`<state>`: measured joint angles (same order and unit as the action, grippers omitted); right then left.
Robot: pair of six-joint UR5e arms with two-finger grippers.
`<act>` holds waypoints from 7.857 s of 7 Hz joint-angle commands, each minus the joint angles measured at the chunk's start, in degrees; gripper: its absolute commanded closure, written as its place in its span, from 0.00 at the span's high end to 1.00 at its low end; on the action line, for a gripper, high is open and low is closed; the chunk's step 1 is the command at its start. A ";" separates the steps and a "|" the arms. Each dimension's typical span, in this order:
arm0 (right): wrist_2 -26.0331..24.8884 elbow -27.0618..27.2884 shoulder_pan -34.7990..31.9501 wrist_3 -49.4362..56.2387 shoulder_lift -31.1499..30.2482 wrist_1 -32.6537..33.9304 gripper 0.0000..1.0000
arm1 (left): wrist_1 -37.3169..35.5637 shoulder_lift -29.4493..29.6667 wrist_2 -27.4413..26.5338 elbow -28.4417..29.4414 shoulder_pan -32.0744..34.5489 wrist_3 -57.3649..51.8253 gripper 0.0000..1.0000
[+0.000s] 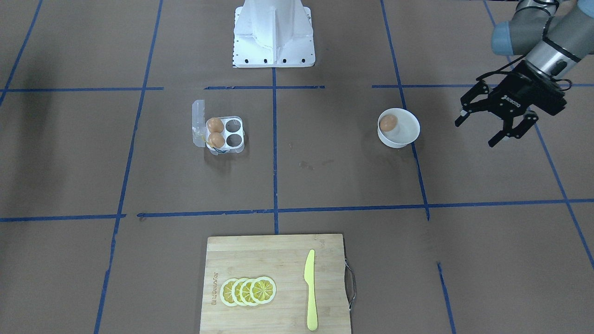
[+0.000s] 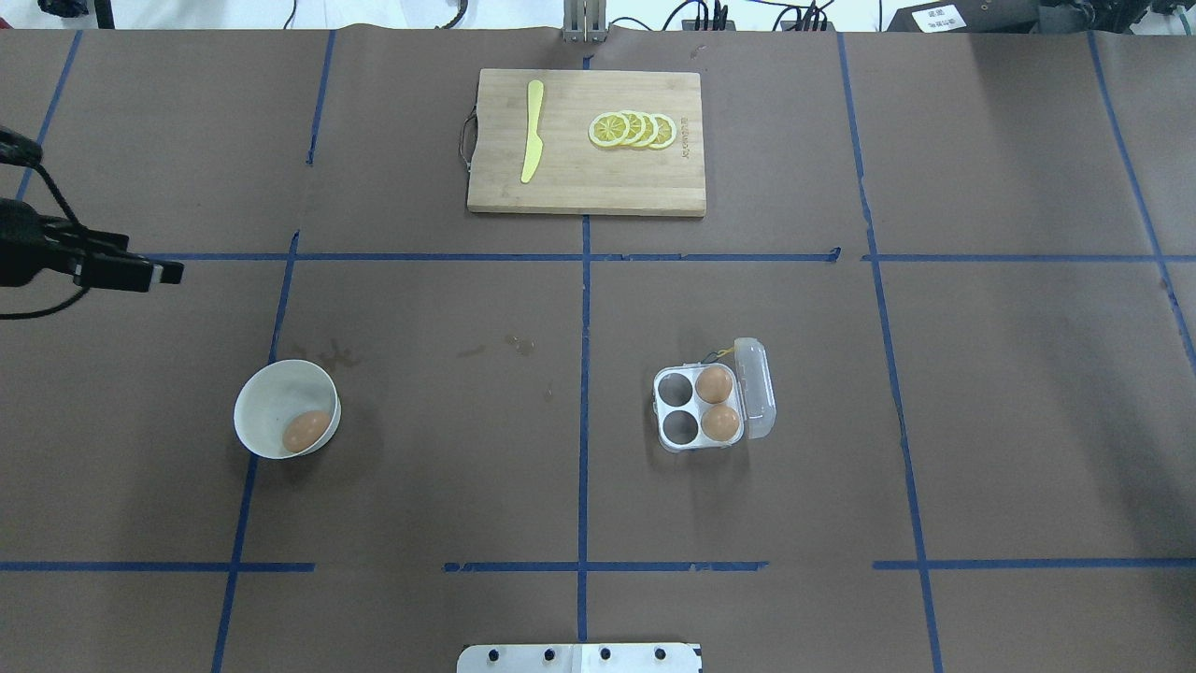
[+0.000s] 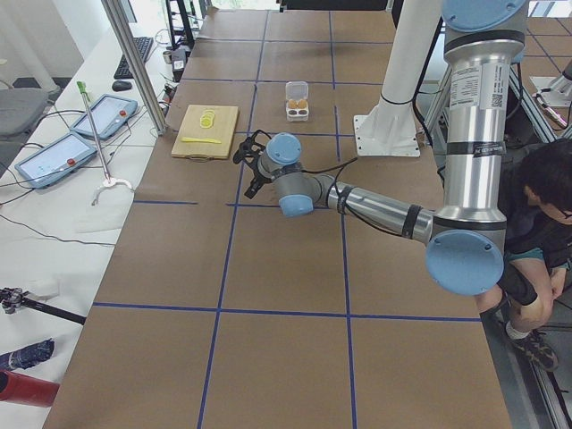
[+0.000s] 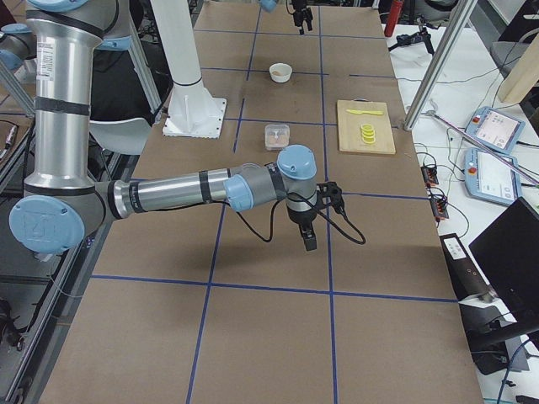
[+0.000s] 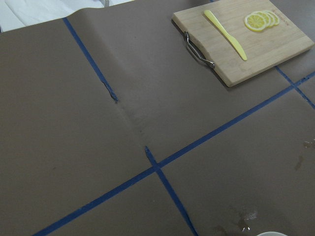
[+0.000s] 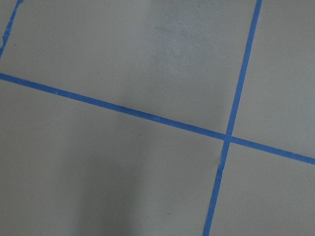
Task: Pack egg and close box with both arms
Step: 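Move the left gripper over the white bowl and lower toward the egg, then close the left gripper on the brown egg inside the white bowl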
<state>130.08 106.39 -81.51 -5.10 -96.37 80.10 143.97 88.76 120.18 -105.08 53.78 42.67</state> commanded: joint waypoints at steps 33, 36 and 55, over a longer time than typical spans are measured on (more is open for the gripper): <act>0.09 0.04 -0.06 -1.84 -0.22 -0.03 1.00 | -4.76 0.80 -16.73 -0.03 -23.81 8.13 0.27; 0.09 -0.05 -0.06 -1.84 -0.22 -0.03 1.00 | -4.67 0.89 -16.90 0.05 -23.19 8.04 0.38; 0.00 -0.14 0.03 -1.84 -0.22 -0.03 1.00 | -5.02 -0.08 -20.42 1.11 -25.39 8.31 0.67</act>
<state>130.08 106.22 -81.54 -6.94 -96.59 80.07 139.03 88.77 99.76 -103.91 28.75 50.91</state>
